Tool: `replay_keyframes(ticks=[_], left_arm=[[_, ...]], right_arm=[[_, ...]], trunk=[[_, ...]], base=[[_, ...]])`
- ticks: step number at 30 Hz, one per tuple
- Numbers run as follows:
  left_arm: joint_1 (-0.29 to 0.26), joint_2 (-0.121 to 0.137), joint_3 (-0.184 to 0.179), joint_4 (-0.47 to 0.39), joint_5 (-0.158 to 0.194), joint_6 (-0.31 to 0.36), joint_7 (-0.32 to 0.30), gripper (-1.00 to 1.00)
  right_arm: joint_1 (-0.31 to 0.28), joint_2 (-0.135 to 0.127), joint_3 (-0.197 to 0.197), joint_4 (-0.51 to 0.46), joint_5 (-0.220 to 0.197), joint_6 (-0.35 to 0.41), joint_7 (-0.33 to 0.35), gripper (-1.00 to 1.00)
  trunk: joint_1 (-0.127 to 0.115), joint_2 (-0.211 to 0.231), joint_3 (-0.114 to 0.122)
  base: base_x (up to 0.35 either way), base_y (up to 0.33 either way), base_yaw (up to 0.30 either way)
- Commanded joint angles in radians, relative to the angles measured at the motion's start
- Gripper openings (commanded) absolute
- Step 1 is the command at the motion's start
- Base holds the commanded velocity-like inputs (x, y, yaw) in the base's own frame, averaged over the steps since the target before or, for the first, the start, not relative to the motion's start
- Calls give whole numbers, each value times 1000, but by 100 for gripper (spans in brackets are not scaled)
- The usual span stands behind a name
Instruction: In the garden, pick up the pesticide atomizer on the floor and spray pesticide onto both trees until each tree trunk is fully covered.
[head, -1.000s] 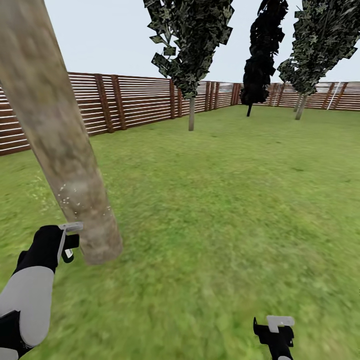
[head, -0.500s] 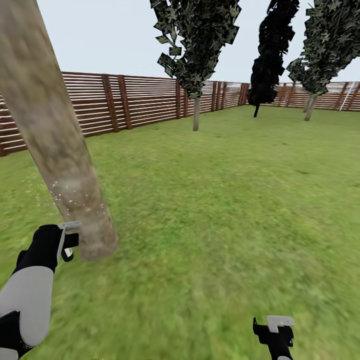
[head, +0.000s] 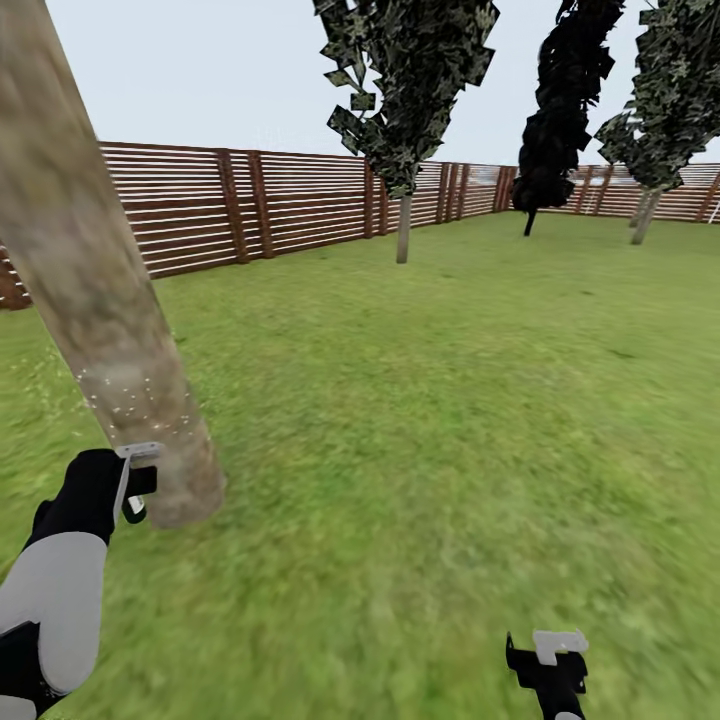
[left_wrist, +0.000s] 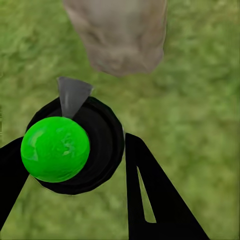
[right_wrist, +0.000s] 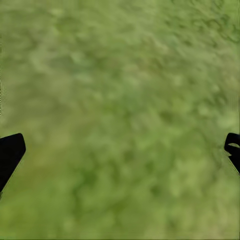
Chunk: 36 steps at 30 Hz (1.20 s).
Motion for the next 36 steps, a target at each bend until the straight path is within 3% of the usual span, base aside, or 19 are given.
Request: replay_keyframes(ticks=[1,14,22,28,36], left_arm=[[-1,-1,3,-1,-11,3,-10,-100],[-1,0,3,0,-13,3,-10,-100],[-2,-2,4,-3,-10,3,-9,-100],[-11,-5,5,-97,-8,18,-13,-100],[-10,-7,4,-119,-10,21,-13,-100]], right_arm=[[-1,0,-7,1,11,-3,-3,100],[-1,0,-7,1,11,-3,-3,100],[-1,0,-7,1,10,-3,-3,100],[-1,0,-7,1,11,-3,-3,100],[-1,0,-7,1,11,-3,-3,100]], trunk=[[0,0,-1],[0,0,-1],[0,0,-1],[0,0,-1],[0,0,-1]], base=[[229,-204,269],[198,-206,273],[94,-261,21],[263,-162,14],[280,-136,261]])
